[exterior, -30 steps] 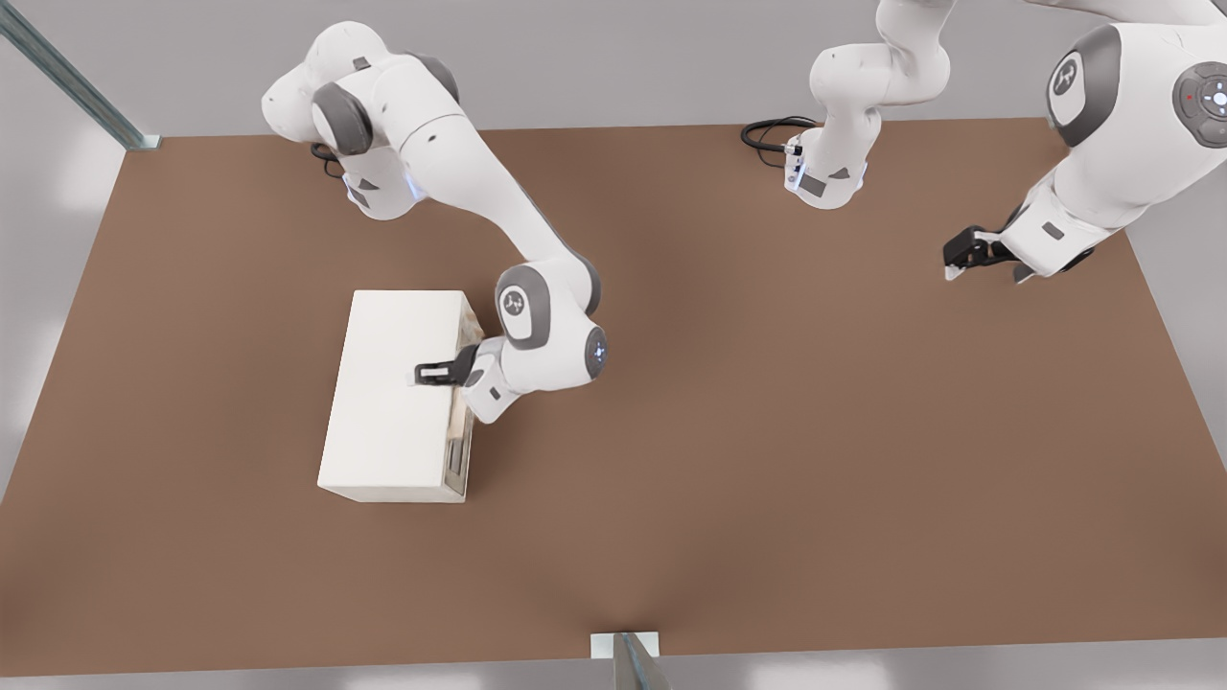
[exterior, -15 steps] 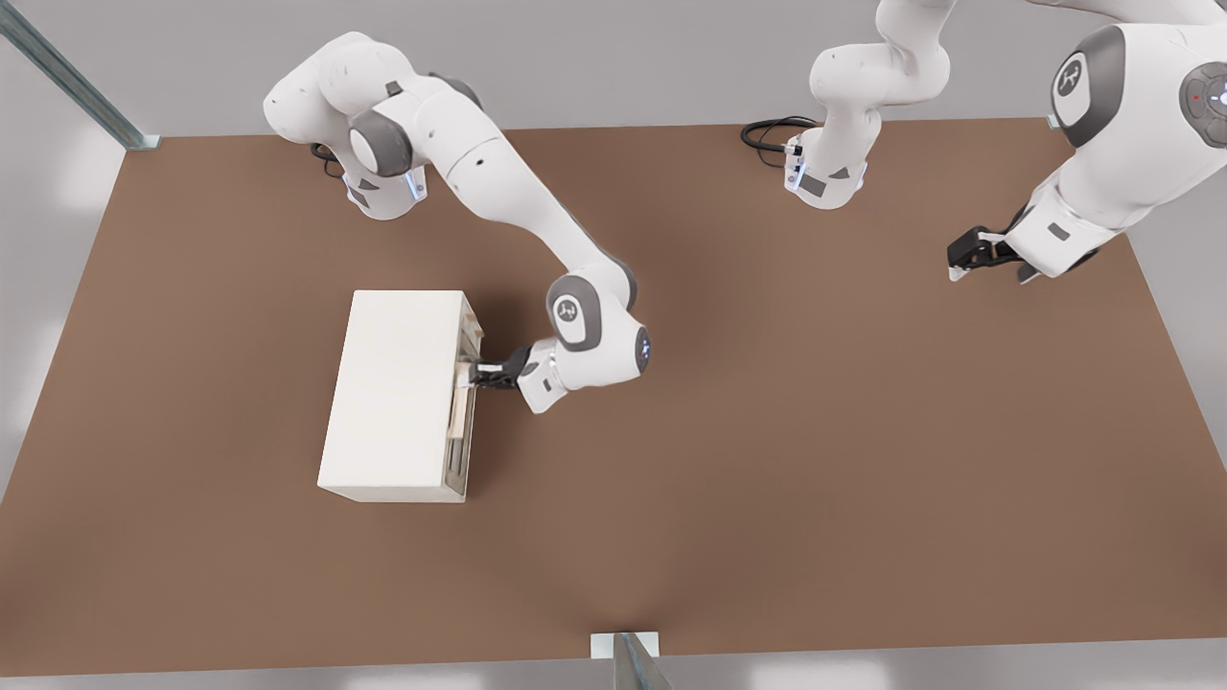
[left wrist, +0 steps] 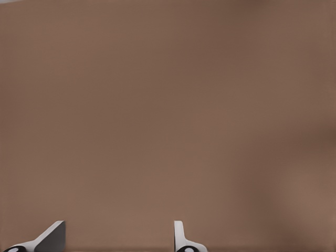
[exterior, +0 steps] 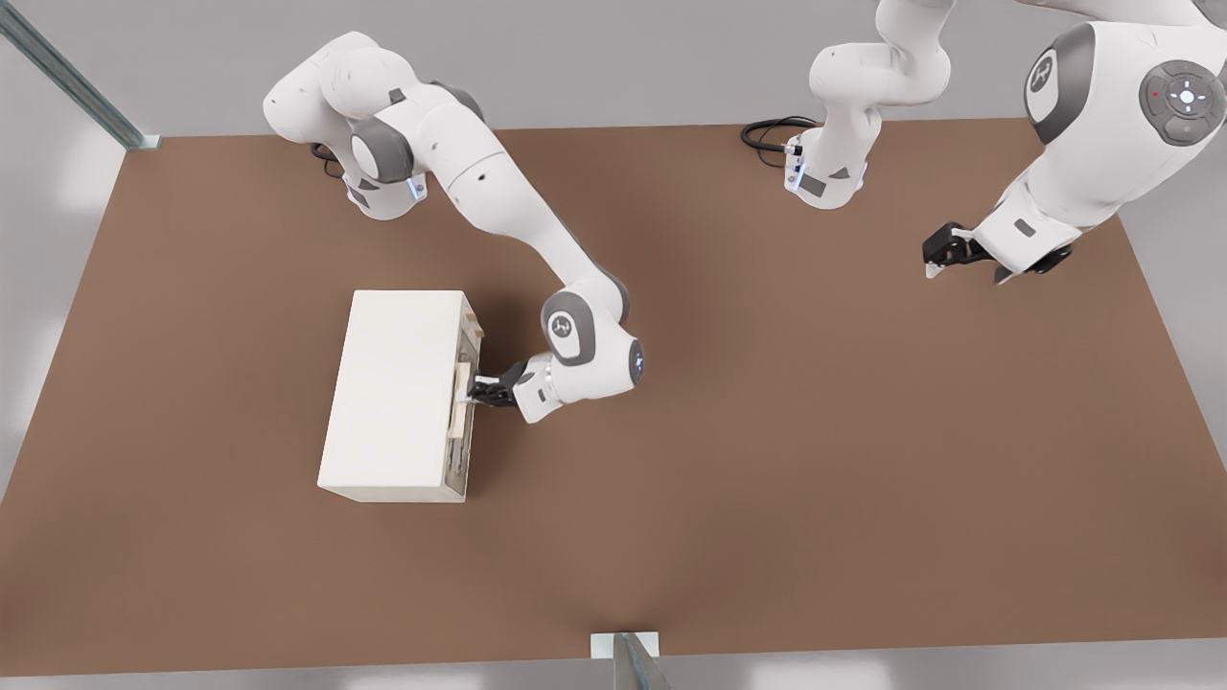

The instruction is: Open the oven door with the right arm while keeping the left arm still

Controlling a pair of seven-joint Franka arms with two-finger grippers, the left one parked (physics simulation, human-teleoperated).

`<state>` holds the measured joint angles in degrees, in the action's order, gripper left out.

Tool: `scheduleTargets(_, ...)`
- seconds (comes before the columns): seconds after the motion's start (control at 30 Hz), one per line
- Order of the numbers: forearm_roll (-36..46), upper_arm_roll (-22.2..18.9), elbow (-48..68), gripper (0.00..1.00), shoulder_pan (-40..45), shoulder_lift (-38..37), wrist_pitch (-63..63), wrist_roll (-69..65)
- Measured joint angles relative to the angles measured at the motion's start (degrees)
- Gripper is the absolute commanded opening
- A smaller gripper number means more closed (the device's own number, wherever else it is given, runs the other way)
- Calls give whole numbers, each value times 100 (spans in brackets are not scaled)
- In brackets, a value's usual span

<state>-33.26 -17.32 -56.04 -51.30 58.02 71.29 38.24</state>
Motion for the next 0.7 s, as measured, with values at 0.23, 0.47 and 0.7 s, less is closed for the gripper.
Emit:
scheduleTargets(0.23, 626, 70, 530, 21, -250, -231, 375, 188)
scheduleTargets(0.47, 2403, 536, 264, 100, 380, -1574, 1048, 268)
scheduleTargets(0.7, 3386, 935, -2475, 100, 3817, -4705, 1356, -867)
